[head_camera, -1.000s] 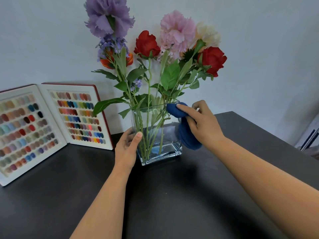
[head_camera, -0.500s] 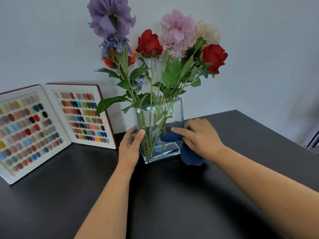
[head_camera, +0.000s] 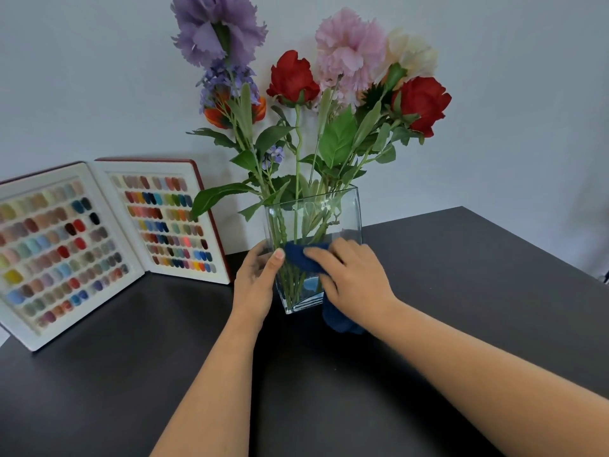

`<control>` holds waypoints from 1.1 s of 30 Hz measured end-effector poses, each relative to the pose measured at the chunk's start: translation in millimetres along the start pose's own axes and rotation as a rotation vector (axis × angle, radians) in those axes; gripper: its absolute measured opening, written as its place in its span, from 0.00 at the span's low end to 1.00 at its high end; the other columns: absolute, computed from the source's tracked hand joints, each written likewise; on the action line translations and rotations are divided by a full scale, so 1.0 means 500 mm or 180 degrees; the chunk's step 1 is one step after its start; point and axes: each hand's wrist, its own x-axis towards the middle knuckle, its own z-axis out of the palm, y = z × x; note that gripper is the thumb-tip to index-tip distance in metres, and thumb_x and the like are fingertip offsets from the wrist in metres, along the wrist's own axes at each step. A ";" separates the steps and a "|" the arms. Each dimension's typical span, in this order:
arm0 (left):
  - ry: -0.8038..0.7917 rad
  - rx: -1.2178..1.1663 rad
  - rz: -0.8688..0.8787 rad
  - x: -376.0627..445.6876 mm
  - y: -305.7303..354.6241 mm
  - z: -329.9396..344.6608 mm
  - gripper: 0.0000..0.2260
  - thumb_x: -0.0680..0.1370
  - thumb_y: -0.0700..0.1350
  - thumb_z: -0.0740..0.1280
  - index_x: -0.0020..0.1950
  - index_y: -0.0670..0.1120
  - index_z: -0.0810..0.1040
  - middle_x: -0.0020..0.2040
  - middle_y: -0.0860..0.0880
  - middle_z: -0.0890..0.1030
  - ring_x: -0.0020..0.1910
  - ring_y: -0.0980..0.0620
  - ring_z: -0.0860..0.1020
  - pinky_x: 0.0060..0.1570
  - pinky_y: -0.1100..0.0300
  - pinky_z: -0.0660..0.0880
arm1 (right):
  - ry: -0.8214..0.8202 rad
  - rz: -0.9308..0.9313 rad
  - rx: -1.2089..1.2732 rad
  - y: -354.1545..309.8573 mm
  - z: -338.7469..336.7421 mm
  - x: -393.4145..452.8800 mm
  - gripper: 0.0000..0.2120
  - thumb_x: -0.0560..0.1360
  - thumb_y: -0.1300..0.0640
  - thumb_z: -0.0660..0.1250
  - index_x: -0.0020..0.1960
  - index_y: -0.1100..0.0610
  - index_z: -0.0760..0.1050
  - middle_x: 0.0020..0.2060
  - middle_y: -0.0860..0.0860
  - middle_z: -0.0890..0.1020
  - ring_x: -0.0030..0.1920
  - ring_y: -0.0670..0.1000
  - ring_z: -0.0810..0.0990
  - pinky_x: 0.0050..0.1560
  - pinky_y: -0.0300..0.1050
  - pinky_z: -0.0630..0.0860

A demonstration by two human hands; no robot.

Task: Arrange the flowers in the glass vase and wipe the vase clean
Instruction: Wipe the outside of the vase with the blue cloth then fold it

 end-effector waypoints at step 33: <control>-0.0574 -0.0032 -0.0014 -0.021 0.015 -0.025 0.30 0.69 0.60 0.72 0.67 0.50 0.73 0.59 0.42 0.80 0.59 0.49 0.80 0.54 0.61 0.77 | -0.0824 -0.0924 -0.0736 -0.005 -0.024 -0.054 0.17 0.61 0.56 0.76 0.50 0.51 0.84 0.37 0.49 0.80 0.34 0.53 0.78 0.35 0.45 0.72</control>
